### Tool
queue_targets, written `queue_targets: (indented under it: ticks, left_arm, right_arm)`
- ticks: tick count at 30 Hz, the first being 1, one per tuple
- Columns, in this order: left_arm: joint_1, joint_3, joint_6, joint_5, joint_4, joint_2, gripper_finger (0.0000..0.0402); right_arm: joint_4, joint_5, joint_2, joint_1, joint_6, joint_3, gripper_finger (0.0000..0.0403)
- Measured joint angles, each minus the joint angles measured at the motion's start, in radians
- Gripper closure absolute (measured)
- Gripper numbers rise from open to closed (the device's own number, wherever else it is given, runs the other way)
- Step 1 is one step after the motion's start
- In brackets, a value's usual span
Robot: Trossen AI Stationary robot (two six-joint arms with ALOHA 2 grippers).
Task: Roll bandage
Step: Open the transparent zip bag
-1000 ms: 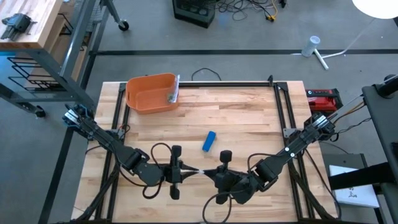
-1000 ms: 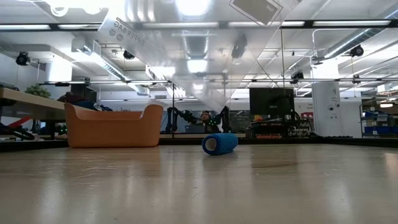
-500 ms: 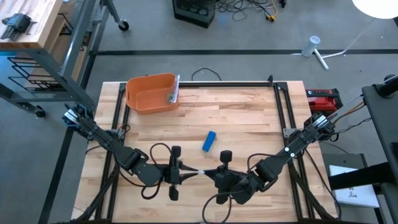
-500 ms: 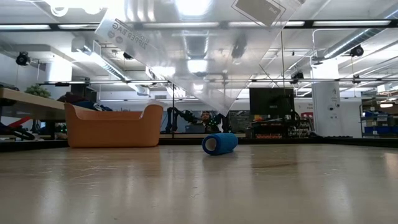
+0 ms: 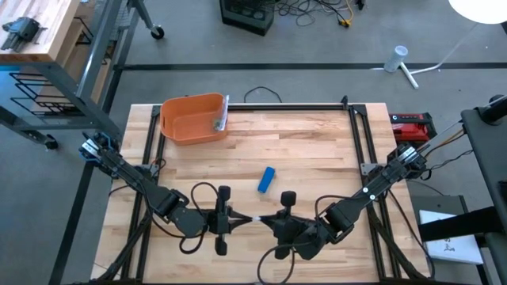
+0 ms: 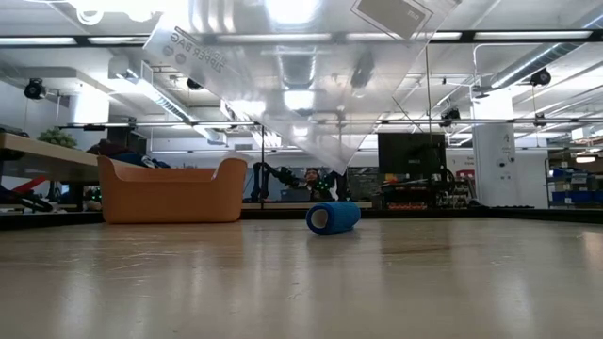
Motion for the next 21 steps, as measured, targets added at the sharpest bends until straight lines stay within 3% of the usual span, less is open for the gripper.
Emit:
queue_targets:
  ticks: [12, 21]
  left_arm:
    - [0.000, 0.000, -0.020, -0.016, -0.001, 0.000, 0.0401]
    - [0.000, 0.000, -0.042, -0.014, 0.031, 0.000, 0.0401]
  right_arm:
    - [0.001, -0.001, -0.001, 0.009, 0.021, 0.028, 0.0269]
    - [0.035, 0.000, 0.009, 0.001, 0.014, 0.029, 0.0239]
